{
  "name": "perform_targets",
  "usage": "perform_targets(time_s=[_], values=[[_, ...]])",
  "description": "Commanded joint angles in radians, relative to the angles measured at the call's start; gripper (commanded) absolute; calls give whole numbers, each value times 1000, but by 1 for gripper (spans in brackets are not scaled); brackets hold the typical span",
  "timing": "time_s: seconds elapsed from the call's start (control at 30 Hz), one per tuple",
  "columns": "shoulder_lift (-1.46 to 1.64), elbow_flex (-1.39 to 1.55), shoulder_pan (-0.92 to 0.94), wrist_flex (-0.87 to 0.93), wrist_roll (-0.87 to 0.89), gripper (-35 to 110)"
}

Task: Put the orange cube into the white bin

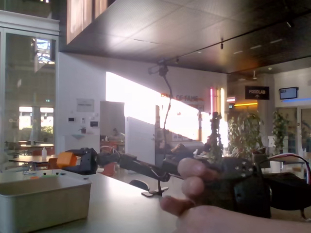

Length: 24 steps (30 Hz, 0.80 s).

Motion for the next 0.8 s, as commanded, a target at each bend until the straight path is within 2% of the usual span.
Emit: perform_targets(time_s=[0.0,0.33,0.77], values=[[17,-29,14,-20,-31,28],[14,-28,14,-5,-52,60],[66,-48,41,21,-49,63]])
